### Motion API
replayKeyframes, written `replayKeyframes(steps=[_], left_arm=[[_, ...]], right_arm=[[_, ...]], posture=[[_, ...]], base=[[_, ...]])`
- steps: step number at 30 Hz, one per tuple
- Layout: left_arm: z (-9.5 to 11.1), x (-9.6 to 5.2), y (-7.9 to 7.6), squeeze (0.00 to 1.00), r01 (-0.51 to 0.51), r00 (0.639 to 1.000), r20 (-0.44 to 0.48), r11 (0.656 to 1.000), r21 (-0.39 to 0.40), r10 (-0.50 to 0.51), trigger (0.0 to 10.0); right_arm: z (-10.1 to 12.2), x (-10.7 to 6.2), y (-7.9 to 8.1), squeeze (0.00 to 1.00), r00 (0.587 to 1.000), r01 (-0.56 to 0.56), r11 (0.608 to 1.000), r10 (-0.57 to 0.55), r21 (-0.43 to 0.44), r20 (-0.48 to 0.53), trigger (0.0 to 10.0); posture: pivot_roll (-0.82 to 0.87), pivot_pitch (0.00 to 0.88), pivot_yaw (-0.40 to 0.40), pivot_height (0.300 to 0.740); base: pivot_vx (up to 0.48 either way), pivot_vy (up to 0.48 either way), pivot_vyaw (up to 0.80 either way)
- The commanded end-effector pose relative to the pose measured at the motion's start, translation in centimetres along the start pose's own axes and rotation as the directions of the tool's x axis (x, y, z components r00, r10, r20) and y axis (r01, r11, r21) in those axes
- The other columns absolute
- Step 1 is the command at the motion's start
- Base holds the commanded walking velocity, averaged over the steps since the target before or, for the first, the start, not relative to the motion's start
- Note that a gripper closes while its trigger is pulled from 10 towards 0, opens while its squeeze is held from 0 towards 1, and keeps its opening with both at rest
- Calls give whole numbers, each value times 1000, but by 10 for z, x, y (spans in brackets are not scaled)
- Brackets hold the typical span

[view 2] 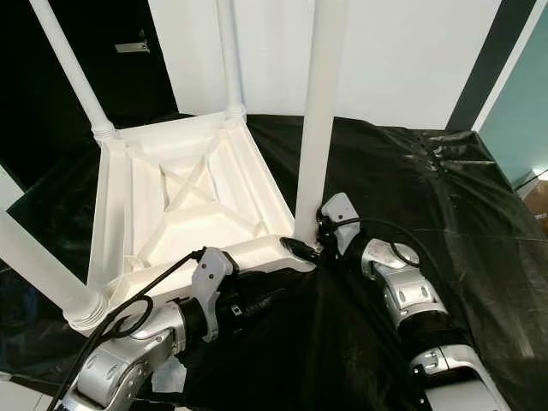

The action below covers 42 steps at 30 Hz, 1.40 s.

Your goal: Building children table

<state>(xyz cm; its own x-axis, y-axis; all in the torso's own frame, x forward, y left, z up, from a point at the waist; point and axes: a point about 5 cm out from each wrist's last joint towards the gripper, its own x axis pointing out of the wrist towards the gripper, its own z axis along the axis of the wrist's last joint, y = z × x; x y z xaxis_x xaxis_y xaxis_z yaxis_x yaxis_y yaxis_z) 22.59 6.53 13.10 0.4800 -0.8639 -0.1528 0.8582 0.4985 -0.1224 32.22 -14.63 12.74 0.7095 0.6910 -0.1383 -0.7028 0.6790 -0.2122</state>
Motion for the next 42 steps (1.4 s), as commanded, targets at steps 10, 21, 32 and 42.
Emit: replayKeyframes(steps=[10,21,32,42], left_arm=[[-3,2,-3,0,24,1000,-11,1000,-12,-24,10000],[-3,4,-2,0,27,1000,-12,999,-24,-27,10000],[-3,4,-2,0,15,1000,-9,1000,-26,-15,10000],[-2,3,-3,0,19,1000,-4,999,-27,-19,10000]], right_arm=[[-18,3,28,0,898,437,882,-416,176,-144,10000],[-13,5,58,0,779,626,725,-593,287,-202,10000],[3,-2,54,1000,798,599,762,-594,248,-102,10000],[11,-25,46,1000,889,440,869,-457,225,24,10000]], posture=[[-57,0,-11,740],[-53,0,-18,740],[-51,0,-22,740],[-68,0,-13,740]], base=[[0,0,0],[0,0,0],[0,0,0],[0,0,0]])
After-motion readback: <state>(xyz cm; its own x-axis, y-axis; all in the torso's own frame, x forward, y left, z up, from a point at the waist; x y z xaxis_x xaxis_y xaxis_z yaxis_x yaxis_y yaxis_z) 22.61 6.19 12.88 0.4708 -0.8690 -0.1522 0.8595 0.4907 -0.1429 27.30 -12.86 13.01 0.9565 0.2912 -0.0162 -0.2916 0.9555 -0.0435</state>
